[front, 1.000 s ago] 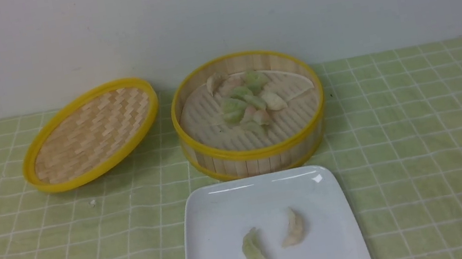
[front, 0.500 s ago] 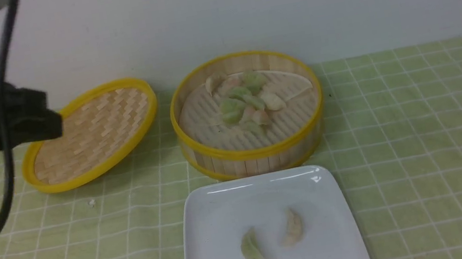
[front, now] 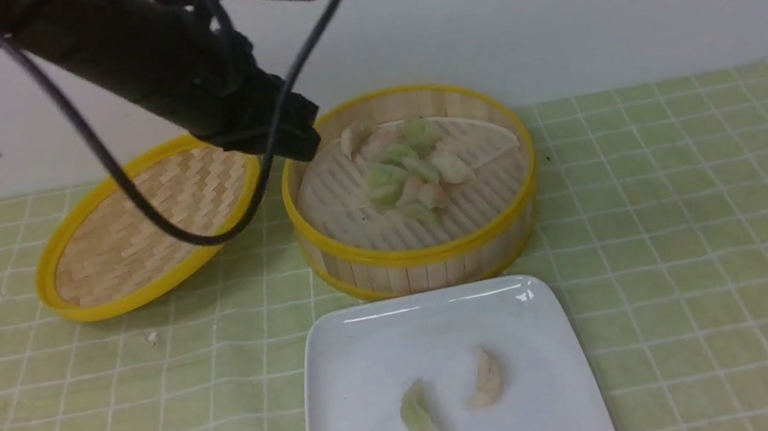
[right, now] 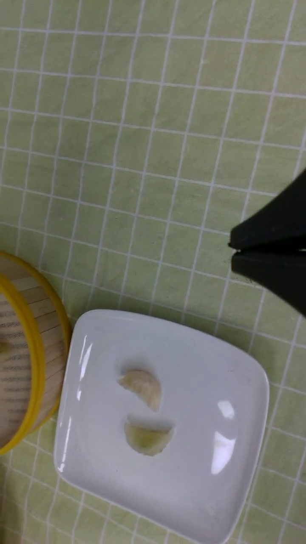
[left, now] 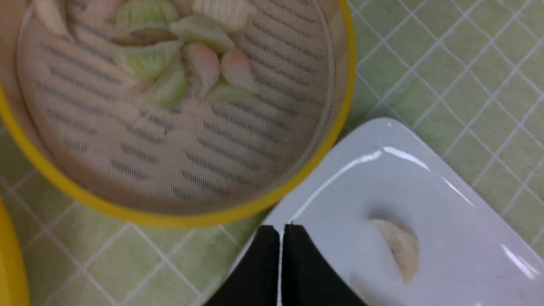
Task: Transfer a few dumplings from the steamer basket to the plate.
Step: Use the left arm to grab a dumpling from the steamer
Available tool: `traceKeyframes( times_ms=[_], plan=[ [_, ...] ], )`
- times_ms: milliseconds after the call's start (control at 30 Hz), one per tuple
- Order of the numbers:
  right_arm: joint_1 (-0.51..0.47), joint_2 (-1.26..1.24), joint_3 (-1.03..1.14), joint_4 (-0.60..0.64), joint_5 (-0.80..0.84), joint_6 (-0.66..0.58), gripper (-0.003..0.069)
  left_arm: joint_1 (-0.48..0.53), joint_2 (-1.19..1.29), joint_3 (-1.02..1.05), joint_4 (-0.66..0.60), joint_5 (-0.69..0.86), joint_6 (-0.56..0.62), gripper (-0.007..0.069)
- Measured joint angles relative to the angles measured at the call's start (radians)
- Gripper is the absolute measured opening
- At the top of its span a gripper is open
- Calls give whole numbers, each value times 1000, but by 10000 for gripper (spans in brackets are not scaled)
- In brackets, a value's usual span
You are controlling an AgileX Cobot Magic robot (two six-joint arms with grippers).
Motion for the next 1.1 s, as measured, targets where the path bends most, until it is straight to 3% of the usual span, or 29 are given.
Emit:
traceKeyframes(
  times_ms=[133, 433, 933, 1100],
  plan=[
    [0, 0, 0, 23, 0, 0, -15, -4, 143, -118, -1, -16, 93, -6],
    [0, 0, 0, 43, 0, 0, -15, -4, 339, -226, -1, -172, 120, 50],
    [0, 0, 0, 44, 0, 0, -15, -4, 480, -229, -79, -293, 278, 314],
    [0, 0, 0, 44, 0, 0, -15, -4, 500, -229, -90, -329, 283, 344]
  ],
)
